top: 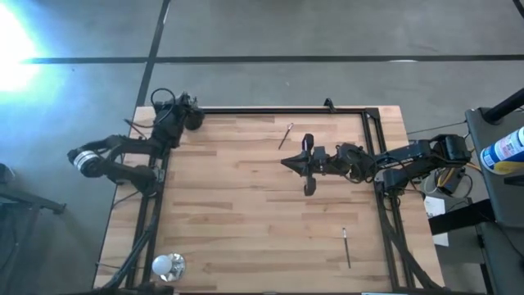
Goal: Put items in baskets/containers
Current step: Put the black eyeshadow brush into the black pen holder
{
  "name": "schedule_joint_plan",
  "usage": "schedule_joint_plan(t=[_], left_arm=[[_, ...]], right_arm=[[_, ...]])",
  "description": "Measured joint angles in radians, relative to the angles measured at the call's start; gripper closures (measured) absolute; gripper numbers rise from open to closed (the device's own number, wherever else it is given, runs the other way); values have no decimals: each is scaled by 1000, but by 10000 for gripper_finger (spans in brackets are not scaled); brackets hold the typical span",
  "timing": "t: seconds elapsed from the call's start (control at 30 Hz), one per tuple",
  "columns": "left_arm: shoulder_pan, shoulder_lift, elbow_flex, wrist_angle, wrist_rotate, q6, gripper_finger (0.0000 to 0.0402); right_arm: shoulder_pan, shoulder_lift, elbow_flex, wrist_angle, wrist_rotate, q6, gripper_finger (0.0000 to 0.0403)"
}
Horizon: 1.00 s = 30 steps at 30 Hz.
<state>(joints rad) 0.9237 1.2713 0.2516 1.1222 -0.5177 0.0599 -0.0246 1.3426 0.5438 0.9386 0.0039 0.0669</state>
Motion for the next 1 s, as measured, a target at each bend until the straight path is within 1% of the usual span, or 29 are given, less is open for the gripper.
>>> schedule_joint_plan(t=[0.13,0.43,0.63,0.73,0.8,0.83,0.93,1.0], left_arm=[[0,17,0,-29,-19,-29,383],[-1,13,0,-142,-21,-116,346],[-1,-21,0,-228,-7,-133,327],[-1,-54,0,-267,18,-142,320],[-1,-84,0,-313,55,-145,318],[-1,-102,0,-334,90,-144,317],[-9,-165,-1,-387,238,-140,322],[-30,-210,-13,-390,333,-155,330]], right_arm=[[0,0,0,0,0,0,394],[0,0,0,-15,0,6,394],[-2,0,0,-55,4,36,394],[-2,1,0,-73,30,38,394],[-2,1,0,-99,70,45,394],[-3,1,2,-123,104,54,394],[-25,0,11,-224,219,88,394],[-66,0,23,-348,276,131,394]])
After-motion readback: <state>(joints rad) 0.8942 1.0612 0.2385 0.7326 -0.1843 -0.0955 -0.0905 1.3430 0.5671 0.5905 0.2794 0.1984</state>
